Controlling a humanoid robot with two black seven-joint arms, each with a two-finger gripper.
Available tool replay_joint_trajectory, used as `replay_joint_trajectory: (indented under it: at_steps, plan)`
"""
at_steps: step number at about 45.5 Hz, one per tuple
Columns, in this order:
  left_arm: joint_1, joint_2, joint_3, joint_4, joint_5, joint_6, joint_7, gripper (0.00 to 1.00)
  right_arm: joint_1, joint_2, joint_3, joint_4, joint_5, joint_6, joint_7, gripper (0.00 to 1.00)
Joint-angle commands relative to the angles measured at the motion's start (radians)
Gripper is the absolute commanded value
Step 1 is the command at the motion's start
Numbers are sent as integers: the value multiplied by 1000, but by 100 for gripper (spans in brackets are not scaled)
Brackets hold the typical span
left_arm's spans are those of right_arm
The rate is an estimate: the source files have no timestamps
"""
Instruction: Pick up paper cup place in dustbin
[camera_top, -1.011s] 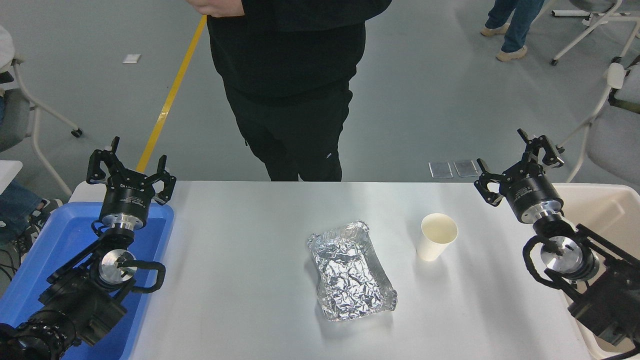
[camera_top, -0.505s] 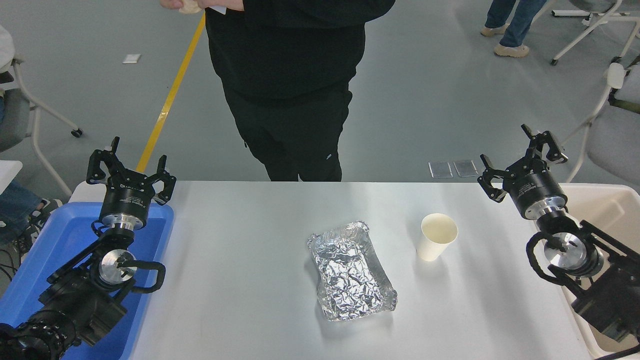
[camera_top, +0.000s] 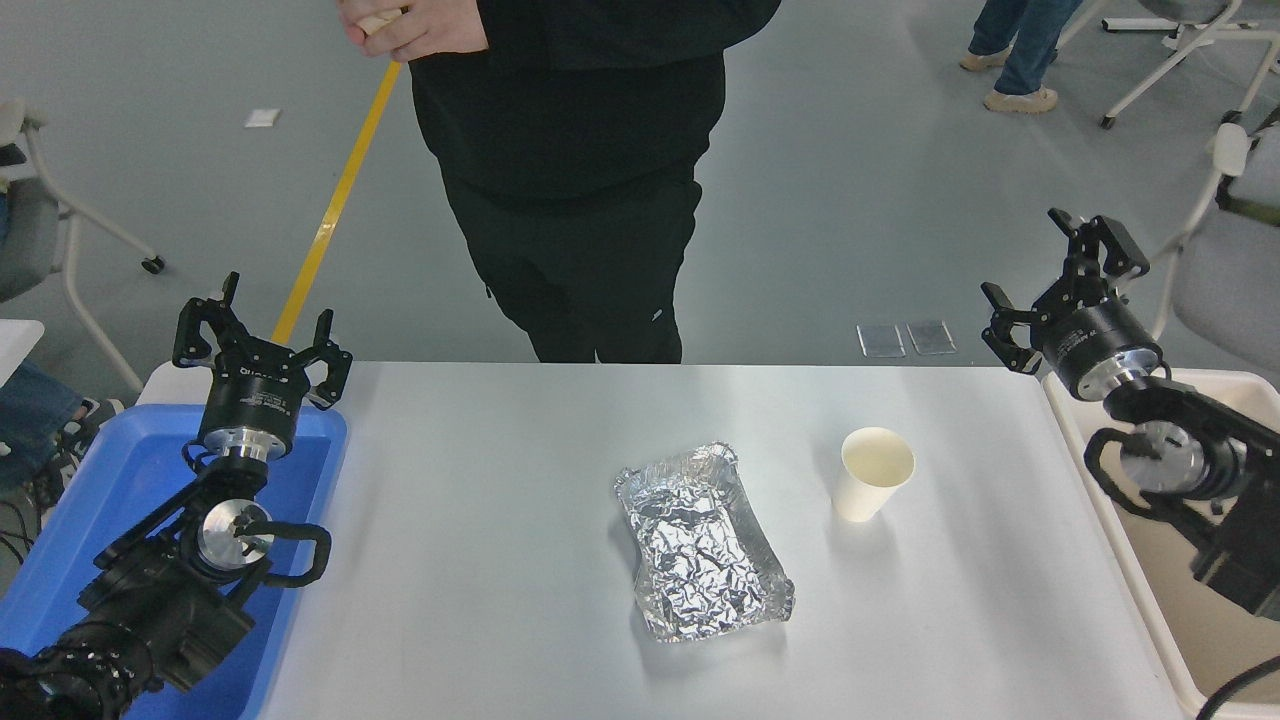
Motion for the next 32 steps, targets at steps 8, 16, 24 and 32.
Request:
replay_joint_trajectory:
  at_steps: [8,16,24,32]
  plan:
    - [-1,1,0,0,0,-1,0,99,302,-62,-679,-14,132,-19,-203,100]
    - [-1,1,0,0,0,-1,0,99,480,-32,-1001,2,275,-2,-390,100]
    - [1,0,-1,0,0,-1,0,99,569,4,-1148,20,236,30,-409,100]
    - [1,1,-1,0,0,-1,0,99,658,44,-1231,75,52,68,-409,100]
